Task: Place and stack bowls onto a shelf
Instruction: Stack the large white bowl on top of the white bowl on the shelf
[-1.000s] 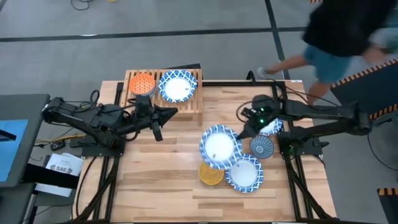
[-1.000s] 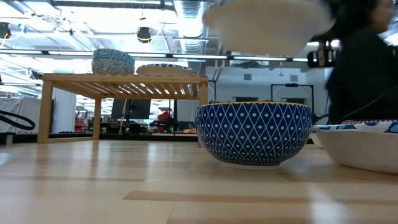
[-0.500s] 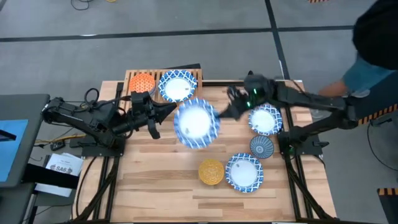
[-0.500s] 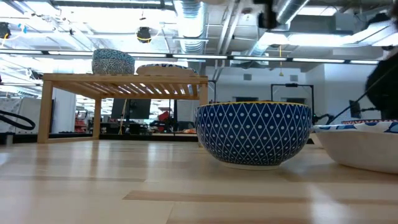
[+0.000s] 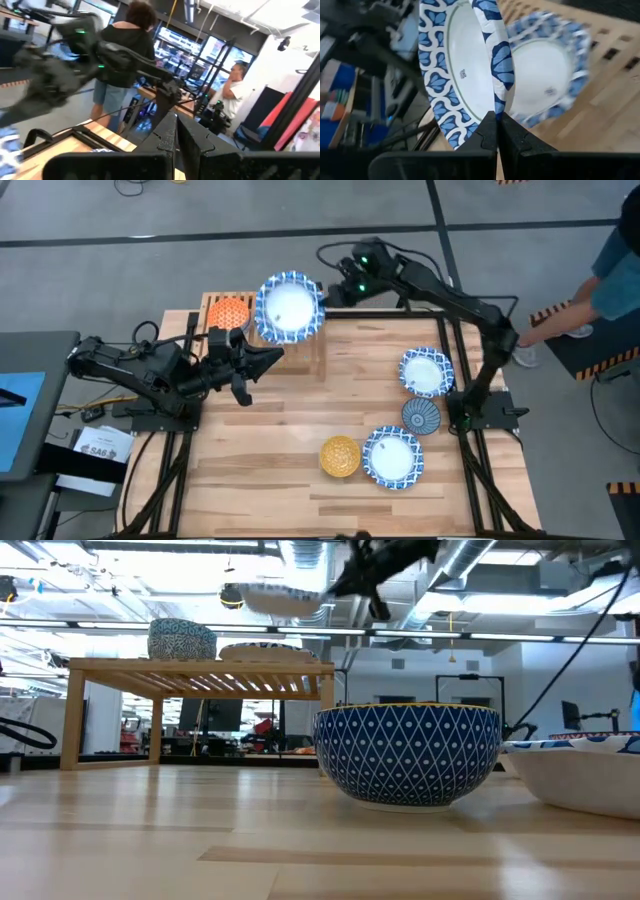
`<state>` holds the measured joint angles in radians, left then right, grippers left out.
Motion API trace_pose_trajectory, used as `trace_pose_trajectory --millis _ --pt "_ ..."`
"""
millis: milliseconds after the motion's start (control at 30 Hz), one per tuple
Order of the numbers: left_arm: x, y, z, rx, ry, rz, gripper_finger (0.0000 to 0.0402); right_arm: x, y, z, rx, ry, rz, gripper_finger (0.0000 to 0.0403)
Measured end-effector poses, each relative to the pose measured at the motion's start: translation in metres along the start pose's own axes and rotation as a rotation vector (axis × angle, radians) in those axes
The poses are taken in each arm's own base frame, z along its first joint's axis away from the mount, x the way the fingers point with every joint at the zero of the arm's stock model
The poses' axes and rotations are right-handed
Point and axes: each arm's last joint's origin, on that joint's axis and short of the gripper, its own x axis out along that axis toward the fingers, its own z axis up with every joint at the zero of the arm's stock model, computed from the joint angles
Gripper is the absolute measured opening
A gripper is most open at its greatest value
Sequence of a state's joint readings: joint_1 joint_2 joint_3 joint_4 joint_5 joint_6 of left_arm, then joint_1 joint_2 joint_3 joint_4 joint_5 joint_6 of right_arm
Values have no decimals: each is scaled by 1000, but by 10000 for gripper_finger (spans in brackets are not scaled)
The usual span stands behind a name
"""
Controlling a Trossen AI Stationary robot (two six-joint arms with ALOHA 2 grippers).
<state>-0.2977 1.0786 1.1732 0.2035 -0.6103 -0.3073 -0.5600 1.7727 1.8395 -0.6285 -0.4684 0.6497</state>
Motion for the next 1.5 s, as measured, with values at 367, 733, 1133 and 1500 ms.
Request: trace_pose_trajectory --millis 367,733,1133,1500 --pt "0 -1 2 -24 -10 -31 0 28 -28 13 131 16 -54 53" --pt "0 -2 2 -24 -10 -34 0 32 -23 11 106 13 -35 60" --pt "0 -2 2 -24 -10 -34 0 34 -20 10 95 0 -34 123" --pt "0 -1 2 -23 -10 -33 0 25 -34 21 110 -28 -52 251"
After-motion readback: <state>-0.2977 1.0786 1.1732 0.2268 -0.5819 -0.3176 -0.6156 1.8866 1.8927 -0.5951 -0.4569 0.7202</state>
